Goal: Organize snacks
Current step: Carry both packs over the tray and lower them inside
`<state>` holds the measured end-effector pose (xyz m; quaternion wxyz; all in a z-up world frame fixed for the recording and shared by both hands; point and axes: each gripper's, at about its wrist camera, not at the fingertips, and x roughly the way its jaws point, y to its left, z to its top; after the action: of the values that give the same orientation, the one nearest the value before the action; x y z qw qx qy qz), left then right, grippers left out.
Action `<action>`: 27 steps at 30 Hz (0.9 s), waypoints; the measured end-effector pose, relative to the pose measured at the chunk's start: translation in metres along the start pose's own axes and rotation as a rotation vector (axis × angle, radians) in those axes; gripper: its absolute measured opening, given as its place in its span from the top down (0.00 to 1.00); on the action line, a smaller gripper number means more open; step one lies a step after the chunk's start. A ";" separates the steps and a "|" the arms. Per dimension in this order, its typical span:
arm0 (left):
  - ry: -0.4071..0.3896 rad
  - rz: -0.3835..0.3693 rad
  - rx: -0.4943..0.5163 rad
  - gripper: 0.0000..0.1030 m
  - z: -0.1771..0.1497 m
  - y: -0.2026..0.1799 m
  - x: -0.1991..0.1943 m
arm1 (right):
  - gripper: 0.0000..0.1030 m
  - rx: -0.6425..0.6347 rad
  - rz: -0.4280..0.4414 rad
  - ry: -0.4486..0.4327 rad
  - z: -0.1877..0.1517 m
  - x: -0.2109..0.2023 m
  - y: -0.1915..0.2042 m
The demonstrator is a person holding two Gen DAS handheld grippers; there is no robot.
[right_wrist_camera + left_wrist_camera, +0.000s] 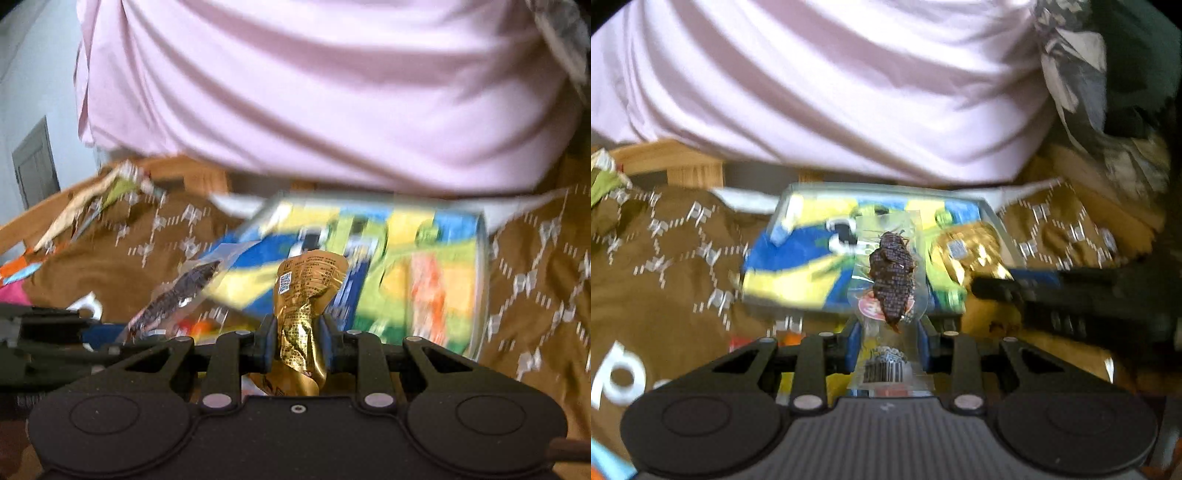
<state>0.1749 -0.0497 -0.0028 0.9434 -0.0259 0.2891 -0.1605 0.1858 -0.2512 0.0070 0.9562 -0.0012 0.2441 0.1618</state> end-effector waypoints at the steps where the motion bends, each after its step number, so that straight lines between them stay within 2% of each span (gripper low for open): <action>1: -0.014 0.001 -0.005 0.67 0.008 0.000 0.008 | 0.75 -0.005 -0.008 -0.017 0.001 0.002 -0.003; 6: -0.046 -0.010 -0.051 0.66 0.036 -0.002 0.056 | 0.75 0.018 -0.049 -0.053 0.009 0.016 -0.021; 13: 0.002 0.036 -0.082 0.66 0.046 0.000 0.121 | 0.74 0.050 -0.050 -0.038 0.009 0.045 -0.038; 19: 0.061 0.073 -0.095 0.66 0.033 0.006 0.148 | 0.74 0.046 -0.056 0.021 0.004 0.065 -0.039; 27: 0.101 0.112 -0.084 0.63 0.024 0.002 0.161 | 0.74 0.074 -0.075 0.059 -0.003 0.083 -0.048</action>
<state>0.3144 -0.1002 -0.0701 0.9331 -0.0412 0.3440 -0.0964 0.2680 -0.2718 -0.0378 0.9533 0.0201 0.2779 0.1167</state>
